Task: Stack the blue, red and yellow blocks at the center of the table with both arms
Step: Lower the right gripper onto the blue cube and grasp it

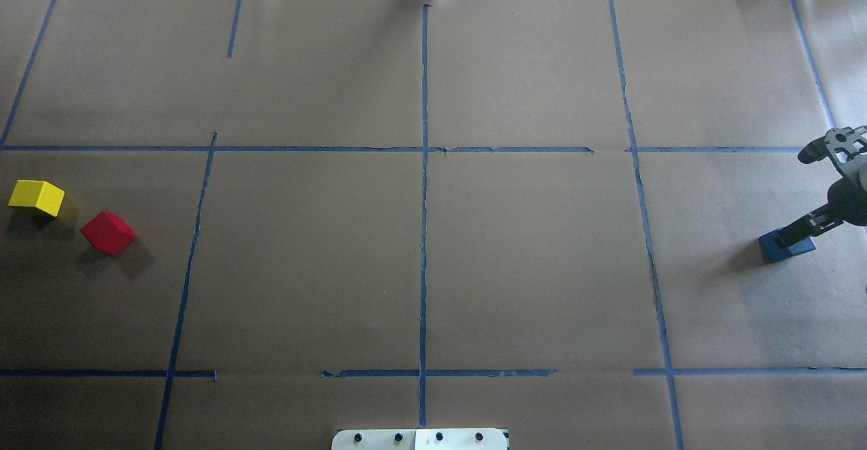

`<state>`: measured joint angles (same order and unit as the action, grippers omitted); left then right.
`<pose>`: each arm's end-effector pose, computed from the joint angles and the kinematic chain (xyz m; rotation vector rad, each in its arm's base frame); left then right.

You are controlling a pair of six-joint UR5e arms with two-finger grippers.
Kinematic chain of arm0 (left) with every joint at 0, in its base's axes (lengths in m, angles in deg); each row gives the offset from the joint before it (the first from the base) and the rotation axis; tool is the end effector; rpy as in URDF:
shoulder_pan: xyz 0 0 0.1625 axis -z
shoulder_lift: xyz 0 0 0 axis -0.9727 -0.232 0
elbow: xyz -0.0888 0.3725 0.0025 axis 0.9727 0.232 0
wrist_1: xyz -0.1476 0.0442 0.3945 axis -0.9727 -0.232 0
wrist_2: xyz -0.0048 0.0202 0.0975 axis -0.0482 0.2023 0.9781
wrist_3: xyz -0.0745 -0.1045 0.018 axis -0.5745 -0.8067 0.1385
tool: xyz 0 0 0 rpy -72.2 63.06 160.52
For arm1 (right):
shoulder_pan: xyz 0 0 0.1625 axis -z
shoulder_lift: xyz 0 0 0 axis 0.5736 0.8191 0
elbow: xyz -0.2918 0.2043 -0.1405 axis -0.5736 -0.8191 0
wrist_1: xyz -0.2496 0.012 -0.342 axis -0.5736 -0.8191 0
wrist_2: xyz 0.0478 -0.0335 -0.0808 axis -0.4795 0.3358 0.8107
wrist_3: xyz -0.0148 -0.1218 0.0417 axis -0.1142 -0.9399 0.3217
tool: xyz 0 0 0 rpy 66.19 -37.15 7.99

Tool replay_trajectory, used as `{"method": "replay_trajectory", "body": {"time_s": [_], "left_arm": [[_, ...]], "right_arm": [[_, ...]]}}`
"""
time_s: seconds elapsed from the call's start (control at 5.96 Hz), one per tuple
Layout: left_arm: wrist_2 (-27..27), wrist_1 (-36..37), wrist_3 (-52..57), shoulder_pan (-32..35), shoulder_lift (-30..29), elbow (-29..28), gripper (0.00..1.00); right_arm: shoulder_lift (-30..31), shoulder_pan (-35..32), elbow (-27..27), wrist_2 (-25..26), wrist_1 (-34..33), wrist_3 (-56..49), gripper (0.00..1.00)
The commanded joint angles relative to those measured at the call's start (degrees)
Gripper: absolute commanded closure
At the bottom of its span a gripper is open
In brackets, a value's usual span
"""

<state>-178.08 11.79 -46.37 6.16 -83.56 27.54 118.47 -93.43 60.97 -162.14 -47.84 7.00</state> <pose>0.0178 -0.4522 0.5674 -0.0337 0.8110 0.2458 -0.2092 -0.4400 0.5968 0.0478 -0.7560 -0.3877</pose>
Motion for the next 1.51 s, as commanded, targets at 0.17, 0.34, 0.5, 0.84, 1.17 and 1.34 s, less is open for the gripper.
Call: {"method": "replay_trajectory", "body": {"time_s": [0.17, 0.34, 0.5, 0.84, 1.17, 1.34], "left_arm": [[0.0, -0.1, 0.0, 0.1, 0.0, 0.8, 0.00], [0.0, 0.0, 0.0, 0.1, 0.0, 1.0, 0.00], [0.0, 0.0, 0.0, 0.1, 0.1, 1.0, 0.00], [0.0, -0.1, 0.0, 0.1, 0.0, 1.1, 0.00], [0.0, -0.1, -0.2, 0.1, 0.0, 1.5, 0.00], [0.0, -0.1, -0.2, 0.1, 0.0, 1.5, 0.00]], "right_arm": [[-0.5, 1.7, -2.2, 0.1, 0.1, 0.1, 0.17], [-1.9, 2.3, -2.5, 0.3, 0.2, -0.1, 0.54], [-2.5, 2.3, -2.5, 0.5, 0.2, -0.1, 0.91], [-6.6, 2.6, 4.4, 0.0, -0.3, 4.4, 1.00], [-19.4, 14.9, 8.0, 2.9, -0.6, 40.4, 1.00], [-28.4, 24.4, 6.4, 12.9, -2.3, 55.2, 1.00]]}}
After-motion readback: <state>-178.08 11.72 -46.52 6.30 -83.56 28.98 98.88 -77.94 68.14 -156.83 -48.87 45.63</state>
